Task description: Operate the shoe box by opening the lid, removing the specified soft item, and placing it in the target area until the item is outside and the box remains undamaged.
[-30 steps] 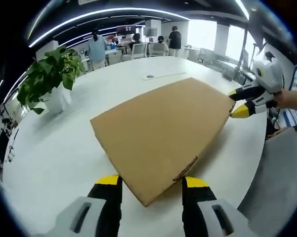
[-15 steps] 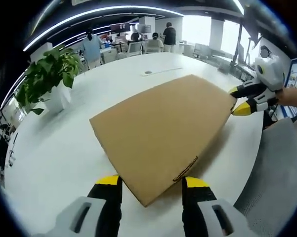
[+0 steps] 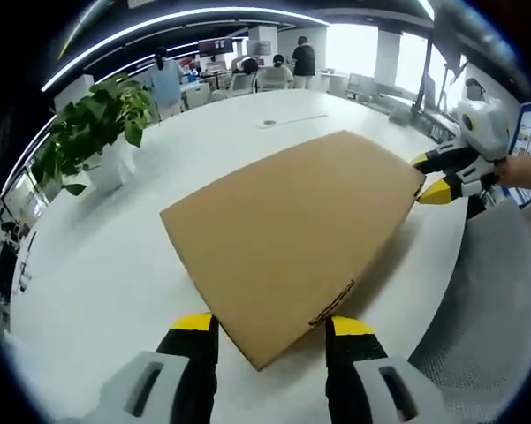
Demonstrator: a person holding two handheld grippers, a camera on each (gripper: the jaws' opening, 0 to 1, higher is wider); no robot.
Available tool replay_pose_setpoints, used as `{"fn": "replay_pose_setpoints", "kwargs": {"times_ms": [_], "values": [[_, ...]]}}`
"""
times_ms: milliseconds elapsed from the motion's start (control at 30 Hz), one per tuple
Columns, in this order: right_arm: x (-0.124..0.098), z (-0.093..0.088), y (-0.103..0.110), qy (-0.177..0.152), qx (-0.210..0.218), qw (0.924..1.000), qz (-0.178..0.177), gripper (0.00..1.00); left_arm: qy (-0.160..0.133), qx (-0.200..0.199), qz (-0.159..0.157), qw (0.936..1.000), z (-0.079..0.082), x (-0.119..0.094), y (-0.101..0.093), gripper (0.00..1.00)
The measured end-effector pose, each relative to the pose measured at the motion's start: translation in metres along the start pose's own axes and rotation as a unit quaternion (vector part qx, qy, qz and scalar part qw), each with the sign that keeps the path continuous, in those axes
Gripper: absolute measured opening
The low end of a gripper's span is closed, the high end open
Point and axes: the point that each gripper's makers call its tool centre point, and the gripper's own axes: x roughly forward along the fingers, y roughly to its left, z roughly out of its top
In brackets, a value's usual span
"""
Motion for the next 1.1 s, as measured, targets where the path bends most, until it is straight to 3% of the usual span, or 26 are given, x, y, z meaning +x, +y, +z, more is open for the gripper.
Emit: {"fn": "replay_pose_setpoints", "kwargs": {"times_ms": [533, 1100], "values": [[-0.001, -0.001, 0.009, -0.011, -0.007, 0.9999, -0.008, 0.34, -0.002, 0.003, 0.005, 1.0, -0.003, -0.008, -0.007, 0.49], [-0.002, 0.001, 0.012, -0.022, 0.006, 0.9997, 0.008, 0.39, 0.001, -0.004, 0.004, 1.0, 0.0, -0.01, -0.014, 0.56]]}}
